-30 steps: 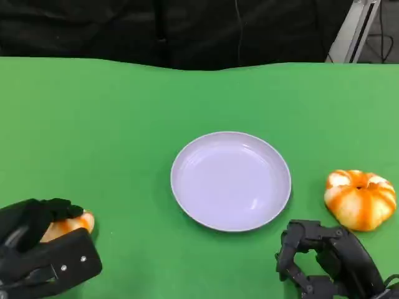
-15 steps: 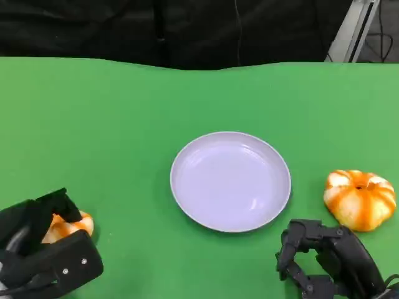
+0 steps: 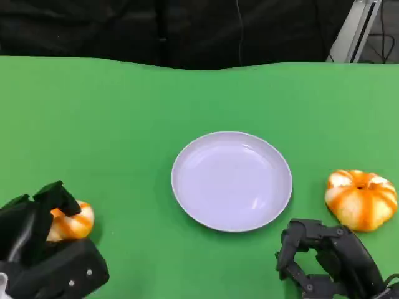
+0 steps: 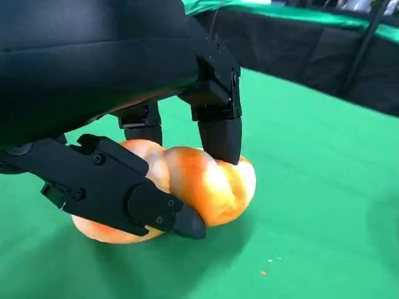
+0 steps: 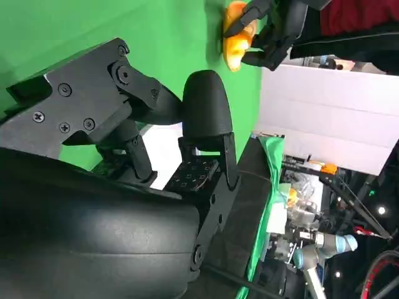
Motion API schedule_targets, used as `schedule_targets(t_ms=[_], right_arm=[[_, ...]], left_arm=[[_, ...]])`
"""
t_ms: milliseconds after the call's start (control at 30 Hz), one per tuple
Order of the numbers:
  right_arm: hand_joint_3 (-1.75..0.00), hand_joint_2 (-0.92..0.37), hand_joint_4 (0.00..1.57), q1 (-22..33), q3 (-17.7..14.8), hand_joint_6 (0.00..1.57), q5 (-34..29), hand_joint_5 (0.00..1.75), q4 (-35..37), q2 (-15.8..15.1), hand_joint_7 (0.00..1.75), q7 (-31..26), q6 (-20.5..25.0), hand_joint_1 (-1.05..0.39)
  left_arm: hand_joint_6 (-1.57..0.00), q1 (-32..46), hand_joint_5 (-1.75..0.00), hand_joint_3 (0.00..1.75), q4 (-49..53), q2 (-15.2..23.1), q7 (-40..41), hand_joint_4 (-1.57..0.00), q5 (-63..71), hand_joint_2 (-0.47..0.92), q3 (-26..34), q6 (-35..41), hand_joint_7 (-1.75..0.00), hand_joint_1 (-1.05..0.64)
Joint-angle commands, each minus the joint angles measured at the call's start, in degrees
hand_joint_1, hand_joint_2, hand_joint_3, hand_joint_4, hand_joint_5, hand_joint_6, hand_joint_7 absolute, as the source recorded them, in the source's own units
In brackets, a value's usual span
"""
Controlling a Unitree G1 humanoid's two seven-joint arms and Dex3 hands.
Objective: Grasp the bread from the table and place it into the plate.
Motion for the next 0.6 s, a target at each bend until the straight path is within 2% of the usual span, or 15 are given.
schedule_targets(t_ms=[33, 267, 600], right_arm=[[-1.0, -0.58, 0.82, -0.7, -0.4, 0.86, 0.0, 1.6, 0.1, -0.4, 1.27, -0.5, 0.0, -0.1], [-1.04, -0.56, 0.82, -1.6, -0.5, 0.86, -0.1, 1.57, 1.4, -0.2, 1.29, -0.7, -0.4, -0.11], [-1.07, -0.54, 0.83, -2.6, -0.7, 0.86, -0.1, 1.56, 3.0, 0.2, 1.28, -0.9, -0.9, -0.14]], left_arm=[[-0.51, 1.6, -1.75, 0.32, -3.9, 1.3, 2.4, -0.63, 1.3, 0.92, 0.4, -2.7, -1.7, -0.16], [-0.53, 3.5, -1.75, 0.3, -13.2, 0.2, 0.3, -0.53, 2.3, 0.92, 0.7, -1.3, -1.58, -0.12], [-0.56, 1.4, -1.75, 0.27, -17.3, 0.1, -1.4, -0.51, 3.1, 0.92, -0.1, -1.7, -1.49, -0.13]])
